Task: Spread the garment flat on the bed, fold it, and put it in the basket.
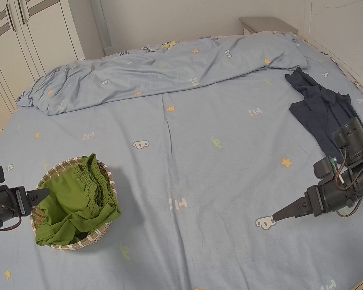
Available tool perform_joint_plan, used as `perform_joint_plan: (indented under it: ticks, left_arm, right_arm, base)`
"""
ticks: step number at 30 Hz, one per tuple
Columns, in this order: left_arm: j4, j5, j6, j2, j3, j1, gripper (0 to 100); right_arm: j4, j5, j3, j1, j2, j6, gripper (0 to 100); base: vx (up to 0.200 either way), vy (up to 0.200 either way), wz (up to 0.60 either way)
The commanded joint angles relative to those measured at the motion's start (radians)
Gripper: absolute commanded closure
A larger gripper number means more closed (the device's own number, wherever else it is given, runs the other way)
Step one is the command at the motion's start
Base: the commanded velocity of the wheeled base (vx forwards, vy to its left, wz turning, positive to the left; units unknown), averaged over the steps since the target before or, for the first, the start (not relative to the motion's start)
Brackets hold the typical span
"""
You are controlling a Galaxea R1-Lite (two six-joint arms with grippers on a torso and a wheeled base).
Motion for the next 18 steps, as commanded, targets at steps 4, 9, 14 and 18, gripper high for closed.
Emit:
perform_joint_plan:
  ticks: [4, 9, 14, 18]
  left_arm:
    - [0.005, 0.030, -0.139, -0.405, 0.154, -0.210, 0]
    - [0.068, 0.172, -0.142, -0.622, 0.263, -0.288, 0]
    - [0.197, 0.268, -0.197, -0.815, 0.340, -0.294, 0]
    - [0.319, 0.326, -0.303, -0.964, 0.343, -0.279, 0]
  right_arm:
    - [-0.004, -0.096, 0.122, -0.116, -0.369, -0.255, 0]
    - [0.009, -0.100, 0.168, -0.197, -0.576, -0.341, 0]
    - [0.121, -0.097, 0.166, -0.312, -0.745, -0.338, 0]
    - [0.262, -0.097, 0.186, -0.376, -0.884, -0.337, 0]
  base:
    - [0.000, 0.000, 0.00]
    - [0.000, 0.000, 0.00]
    - [0.000, 0.000, 0.00]
    - [0.000, 0.000, 0.00]
